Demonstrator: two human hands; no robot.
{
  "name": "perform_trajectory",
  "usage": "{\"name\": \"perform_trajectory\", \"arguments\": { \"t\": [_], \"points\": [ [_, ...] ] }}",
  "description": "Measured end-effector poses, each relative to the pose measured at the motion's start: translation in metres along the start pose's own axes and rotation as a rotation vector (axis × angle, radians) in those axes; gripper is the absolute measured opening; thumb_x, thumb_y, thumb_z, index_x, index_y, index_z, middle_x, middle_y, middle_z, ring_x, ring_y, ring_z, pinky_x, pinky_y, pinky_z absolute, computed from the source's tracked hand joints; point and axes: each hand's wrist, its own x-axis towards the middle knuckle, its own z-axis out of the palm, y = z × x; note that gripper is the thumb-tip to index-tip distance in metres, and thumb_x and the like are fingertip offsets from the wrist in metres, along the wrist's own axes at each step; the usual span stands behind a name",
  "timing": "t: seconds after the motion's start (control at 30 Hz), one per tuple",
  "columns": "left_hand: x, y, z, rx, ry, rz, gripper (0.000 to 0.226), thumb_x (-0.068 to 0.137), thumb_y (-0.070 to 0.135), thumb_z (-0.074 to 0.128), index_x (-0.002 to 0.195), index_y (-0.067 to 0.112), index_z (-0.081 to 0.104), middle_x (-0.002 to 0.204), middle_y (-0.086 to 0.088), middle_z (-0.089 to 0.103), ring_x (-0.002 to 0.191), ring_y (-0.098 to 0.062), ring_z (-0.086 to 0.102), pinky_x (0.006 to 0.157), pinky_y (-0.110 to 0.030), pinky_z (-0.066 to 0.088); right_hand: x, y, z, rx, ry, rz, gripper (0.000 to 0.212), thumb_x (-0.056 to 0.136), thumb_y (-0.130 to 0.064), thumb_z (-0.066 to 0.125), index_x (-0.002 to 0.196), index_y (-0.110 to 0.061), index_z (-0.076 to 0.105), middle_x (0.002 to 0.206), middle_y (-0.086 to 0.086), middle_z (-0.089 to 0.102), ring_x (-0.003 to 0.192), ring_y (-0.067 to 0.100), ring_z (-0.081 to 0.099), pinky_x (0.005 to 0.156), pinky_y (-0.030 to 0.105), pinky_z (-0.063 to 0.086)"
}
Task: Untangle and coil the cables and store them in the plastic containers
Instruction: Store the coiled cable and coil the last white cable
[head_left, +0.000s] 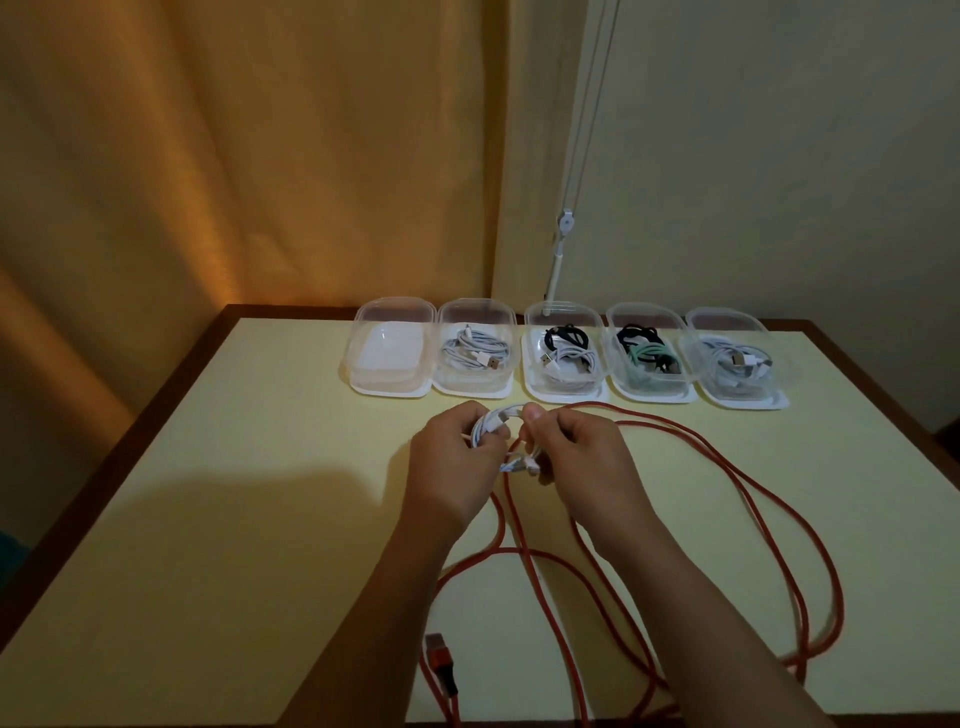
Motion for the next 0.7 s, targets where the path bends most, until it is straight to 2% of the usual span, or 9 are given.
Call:
{"name": "perform_trajectory", "arguments": {
  "t": [0.07,0.1,0.17,0.27,0.4,0.57,0.63,0.7],
  "points": [
    [0.001,0.000,-0.001,-0.145,-0.085,-0.051,0.020,0.091,0.008,0.060,0.076,0.018,0.067,0.074,-0.003,0.069,0.067,-0.014,0.062,0.064,-0.027,0.050,0.001,0.002,-0.001,0.062,0.006,0.022,0.037,0.099,-0.037,0.059,0.075,-0.013,0.073,0.064,0.006,0.068,0.058,0.010,0.061,0.070,0.039,0.056],
    [0.001,0.002,-0.002,-0.204,-0.117,-0.077,0.022,0.093,0.006,0.057,0.077,0.018,0.067,0.075,-0.003,0.070,0.069,-0.014,0.064,0.064,-0.025,0.050,0.002,0.003,-0.002,0.091,0.008,0.034,0.036,0.099,-0.037,0.060,0.077,-0.012,0.074,0.064,0.006,0.069,0.058,0.012,0.062,0.072,0.040,0.058],
    [0.000,0.004,-0.002,-0.302,-0.169,-0.117,0.022,0.095,0.004,0.053,0.081,0.014,0.068,0.072,0.002,0.069,0.064,-0.010,0.060,0.058,-0.019,0.046,0.004,0.005,-0.004,0.151,0.007,0.059,0.035,0.098,-0.037,0.061,0.080,-0.010,0.074,0.062,0.004,0.067,0.057,0.012,0.061,0.069,0.036,0.056],
    [0.000,0.006,-0.003,-0.337,-0.206,-0.128,0.019,0.095,0.007,0.052,0.091,0.015,0.069,0.068,0.007,0.061,0.058,-0.010,0.047,0.053,-0.019,0.039,0.005,0.005,-0.005,0.231,0.001,0.096,0.037,0.098,-0.038,0.060,0.082,-0.008,0.073,0.060,0.004,0.064,0.056,0.011,0.059,0.064,0.028,0.054],
    [-0.001,0.007,-0.003,-0.301,-0.218,-0.054,0.021,0.101,0.017,0.049,0.099,0.022,0.069,0.070,0.019,0.066,0.061,0.006,0.054,0.057,-0.010,0.043,0.005,0.002,-0.007,0.311,-0.007,0.089,0.037,0.100,-0.036,0.058,0.077,-0.009,0.071,0.060,0.006,0.061,0.056,0.014,0.056,0.059,0.026,0.051],
    [-0.003,0.012,-0.004,-0.340,-0.265,-0.022,0.015,0.100,0.015,0.054,0.102,0.014,0.069,0.057,0.020,0.062,0.052,0.006,0.055,0.053,-0.006,0.039,0.006,0.002,-0.011,0.327,0.013,0.084,0.034,0.099,-0.033,0.061,0.078,-0.010,0.073,0.059,0.001,0.059,0.055,0.012,0.052,0.062,0.028,0.048],
    [-0.004,0.010,-0.006,-0.361,-0.310,-0.063,0.015,0.099,0.022,0.057,0.099,0.015,0.070,0.053,0.015,0.055,0.049,0.001,0.047,0.053,-0.012,0.036,0.007,0.004,-0.014,0.306,0.040,0.075,0.033,0.098,-0.034,0.062,0.081,-0.009,0.074,0.056,-0.002,0.058,0.055,0.011,0.052,0.063,0.028,0.049],
    [-0.001,0.006,-0.010,-0.347,-0.330,-0.090,0.022,0.098,0.029,0.058,0.091,0.013,0.072,0.059,0.005,0.052,0.055,-0.010,0.043,0.055,-0.023,0.036,0.008,0.006,-0.016,0.310,0.050,0.065,0.031,0.097,-0.033,0.064,0.080,-0.008,0.073,0.057,-0.002,0.058,0.055,0.010,0.052,0.063,0.028,0.050]
  ]
}}
